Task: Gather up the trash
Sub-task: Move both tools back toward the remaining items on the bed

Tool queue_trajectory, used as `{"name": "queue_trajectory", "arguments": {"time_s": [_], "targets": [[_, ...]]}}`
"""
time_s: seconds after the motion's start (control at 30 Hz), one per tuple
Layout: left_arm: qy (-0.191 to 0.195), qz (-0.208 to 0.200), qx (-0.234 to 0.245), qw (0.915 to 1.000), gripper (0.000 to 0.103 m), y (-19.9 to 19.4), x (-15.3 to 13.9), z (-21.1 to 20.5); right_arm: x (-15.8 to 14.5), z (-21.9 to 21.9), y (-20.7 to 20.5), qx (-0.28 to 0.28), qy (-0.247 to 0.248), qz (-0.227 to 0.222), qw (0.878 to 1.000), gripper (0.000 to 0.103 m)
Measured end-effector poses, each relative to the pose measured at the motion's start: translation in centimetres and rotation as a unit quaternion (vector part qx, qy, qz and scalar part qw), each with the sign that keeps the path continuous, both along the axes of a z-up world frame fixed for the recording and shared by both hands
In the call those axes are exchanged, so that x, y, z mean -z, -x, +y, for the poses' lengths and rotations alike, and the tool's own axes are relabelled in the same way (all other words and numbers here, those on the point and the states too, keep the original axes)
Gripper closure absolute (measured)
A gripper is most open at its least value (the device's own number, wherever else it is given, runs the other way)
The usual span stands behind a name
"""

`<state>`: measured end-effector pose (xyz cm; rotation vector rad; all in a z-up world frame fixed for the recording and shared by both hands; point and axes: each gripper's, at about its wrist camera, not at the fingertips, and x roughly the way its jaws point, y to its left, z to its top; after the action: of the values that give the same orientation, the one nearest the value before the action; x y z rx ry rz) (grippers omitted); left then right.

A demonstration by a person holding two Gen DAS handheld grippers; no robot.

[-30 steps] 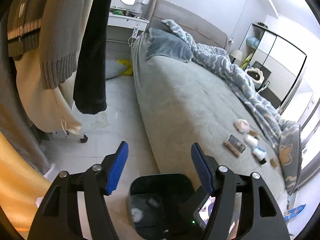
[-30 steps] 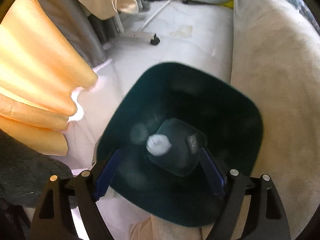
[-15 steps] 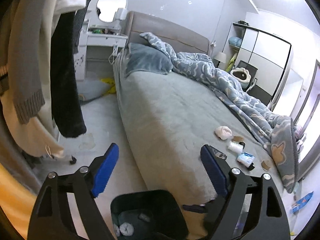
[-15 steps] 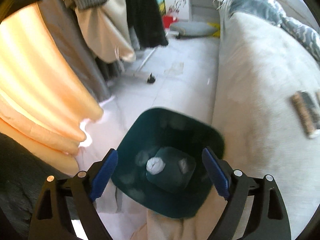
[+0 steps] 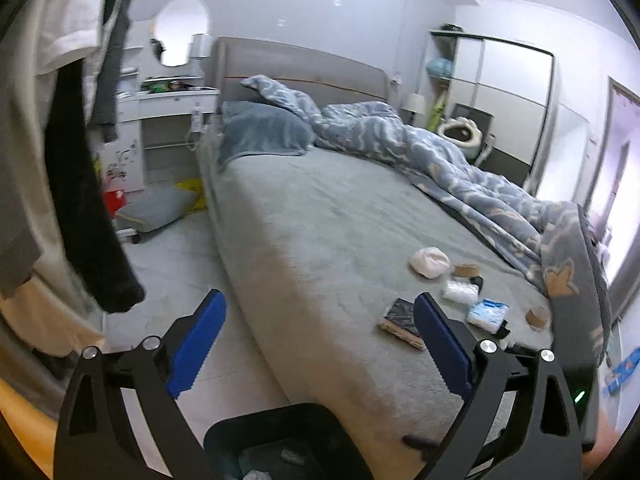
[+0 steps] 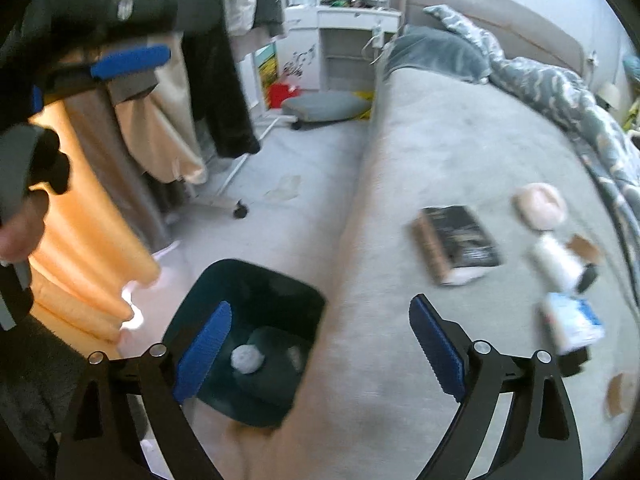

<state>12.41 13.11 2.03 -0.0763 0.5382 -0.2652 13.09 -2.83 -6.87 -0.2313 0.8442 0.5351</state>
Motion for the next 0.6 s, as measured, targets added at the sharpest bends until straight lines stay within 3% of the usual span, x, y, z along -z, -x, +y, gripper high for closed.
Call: {"name": "queue_trajectory", "arguments": {"time_s": [0.2,0.43,0.6], "targets": [[0.015,0.018,0.025,0.9994,0.005,-1.7,0.8,-1.3,-1.5,-3.9,-0.4,0.037,0.000,-0.019,0.999,0.008],[0.007,0.020,0.059,0.9981,0.005,-2.5,1.6,-3.5,-2.8,-8.6,-1.0,0.078,-0.020,-0.033,0.996,0.004],[0.002,0.044,0.097,0.9943,0.005,-2.8,3.4,-5.5,-3.4,-11.0,-1.6,0.107,-0.031,-0.040,0.993,0.004]]}}
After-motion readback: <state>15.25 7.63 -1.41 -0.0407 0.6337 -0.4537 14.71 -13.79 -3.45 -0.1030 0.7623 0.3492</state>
